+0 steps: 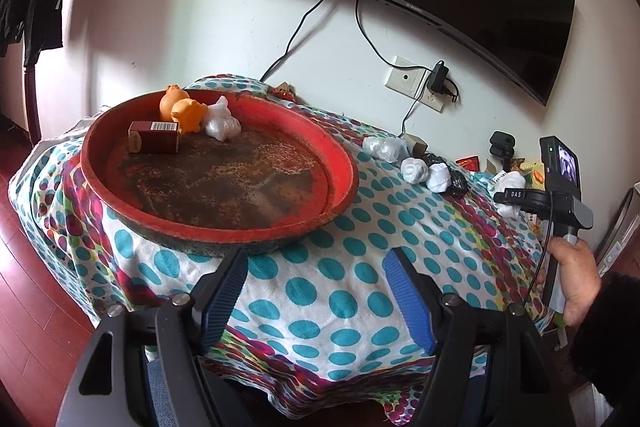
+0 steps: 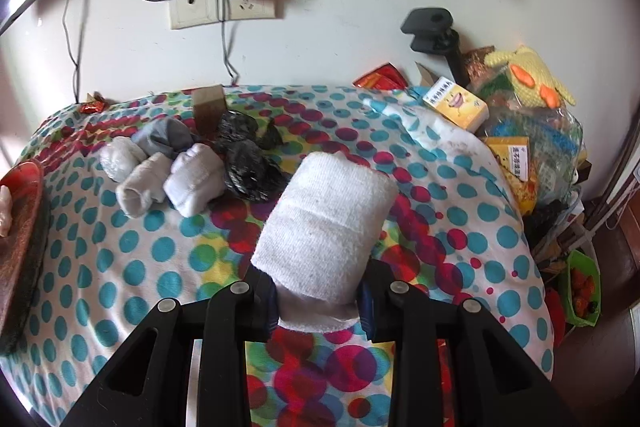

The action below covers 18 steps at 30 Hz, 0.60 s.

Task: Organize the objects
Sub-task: 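Lift the white towel and carry it toward the red tray with the right gripper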

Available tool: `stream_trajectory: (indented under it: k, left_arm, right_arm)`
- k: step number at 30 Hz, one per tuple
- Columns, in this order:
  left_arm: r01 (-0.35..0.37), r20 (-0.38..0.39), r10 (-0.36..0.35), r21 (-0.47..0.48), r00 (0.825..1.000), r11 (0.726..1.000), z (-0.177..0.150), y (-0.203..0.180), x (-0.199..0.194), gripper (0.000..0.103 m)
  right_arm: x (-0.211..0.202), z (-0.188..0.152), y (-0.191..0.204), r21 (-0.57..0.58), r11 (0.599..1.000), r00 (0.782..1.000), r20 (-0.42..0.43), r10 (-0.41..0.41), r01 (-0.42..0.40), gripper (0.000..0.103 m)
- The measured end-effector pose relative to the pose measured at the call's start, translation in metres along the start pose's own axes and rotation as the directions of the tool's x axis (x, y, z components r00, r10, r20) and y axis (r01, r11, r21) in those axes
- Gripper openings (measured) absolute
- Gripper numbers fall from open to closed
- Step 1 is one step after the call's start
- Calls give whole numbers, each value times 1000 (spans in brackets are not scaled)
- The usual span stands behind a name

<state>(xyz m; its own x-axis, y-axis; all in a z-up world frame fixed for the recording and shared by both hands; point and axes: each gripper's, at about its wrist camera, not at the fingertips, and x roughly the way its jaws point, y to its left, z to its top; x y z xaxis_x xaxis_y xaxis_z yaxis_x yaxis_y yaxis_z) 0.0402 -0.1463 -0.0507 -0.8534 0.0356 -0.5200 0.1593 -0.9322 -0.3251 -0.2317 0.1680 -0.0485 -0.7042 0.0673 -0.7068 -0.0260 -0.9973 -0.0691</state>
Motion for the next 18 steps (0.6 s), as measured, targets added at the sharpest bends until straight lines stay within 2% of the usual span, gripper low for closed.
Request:
stream_trajectory:
  k: [18]
  left_arm:
    - [-6,-4,6,-15,1000,1000,2,3,0,73]
  right_arm:
    - [-34,12,83,-114,989,992,70,102,-93,29]
